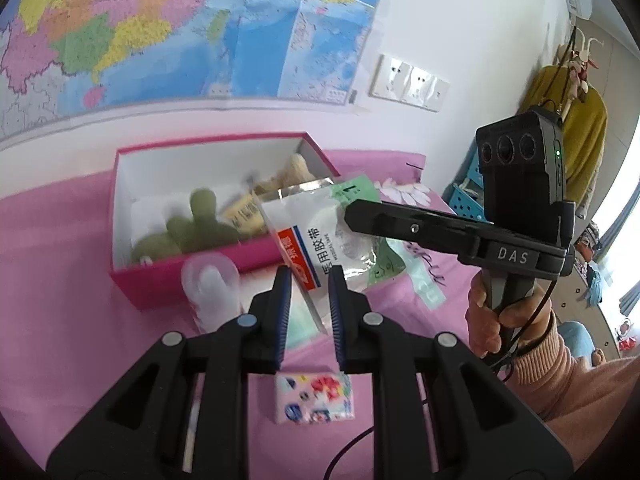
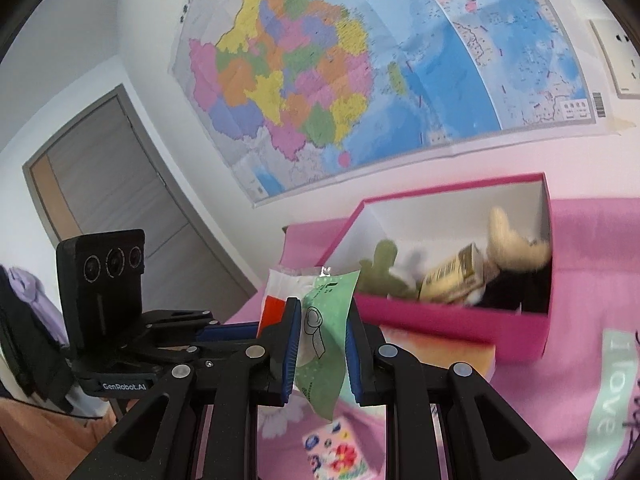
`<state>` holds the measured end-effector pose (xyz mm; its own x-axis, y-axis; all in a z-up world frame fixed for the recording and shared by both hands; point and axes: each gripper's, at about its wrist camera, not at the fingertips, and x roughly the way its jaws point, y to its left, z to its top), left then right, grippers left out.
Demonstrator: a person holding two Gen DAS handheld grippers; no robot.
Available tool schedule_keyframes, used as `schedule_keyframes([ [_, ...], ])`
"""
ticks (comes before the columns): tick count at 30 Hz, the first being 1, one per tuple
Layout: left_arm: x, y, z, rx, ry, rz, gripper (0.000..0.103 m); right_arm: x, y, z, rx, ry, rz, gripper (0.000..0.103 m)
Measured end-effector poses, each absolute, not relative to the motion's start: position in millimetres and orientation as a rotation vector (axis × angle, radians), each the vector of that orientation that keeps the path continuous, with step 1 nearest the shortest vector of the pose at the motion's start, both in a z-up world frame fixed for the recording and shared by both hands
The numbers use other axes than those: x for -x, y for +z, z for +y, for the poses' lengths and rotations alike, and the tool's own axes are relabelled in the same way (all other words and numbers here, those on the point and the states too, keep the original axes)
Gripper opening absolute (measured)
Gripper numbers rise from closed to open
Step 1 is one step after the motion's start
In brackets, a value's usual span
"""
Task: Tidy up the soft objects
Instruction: 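Carry the tape bag into the pink box and open the right gripper, then move the right gripper to the floral pocket tissue pack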
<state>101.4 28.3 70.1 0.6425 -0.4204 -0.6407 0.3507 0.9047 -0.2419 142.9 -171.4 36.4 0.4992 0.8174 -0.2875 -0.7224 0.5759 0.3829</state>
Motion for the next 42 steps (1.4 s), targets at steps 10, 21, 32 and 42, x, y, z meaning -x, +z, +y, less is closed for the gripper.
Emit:
schedule_keyframes([
  [10, -154, 77, 41, 0.07, -0.376, 0.778, 0.019, -198, 58, -156, -0.246, 0.928, 0.478, 0.02],
  [21, -198, 65, 49, 0.067, -0.328, 0.834, 0.019, -251, 55, -140, -0.292, 0.896, 0.521, 0.02],
  [32, -244, 45, 49, 0.053, -0.262, 0.928, 0.019, -300, 43, -125, -0.32, 0.789, 0.589, 0.025],
  [42, -248, 40, 66, 0.129, -0.198, 0.921, 0.019, -311, 34, -129, -0.27, 0.613, 0.618, 0.063],
])
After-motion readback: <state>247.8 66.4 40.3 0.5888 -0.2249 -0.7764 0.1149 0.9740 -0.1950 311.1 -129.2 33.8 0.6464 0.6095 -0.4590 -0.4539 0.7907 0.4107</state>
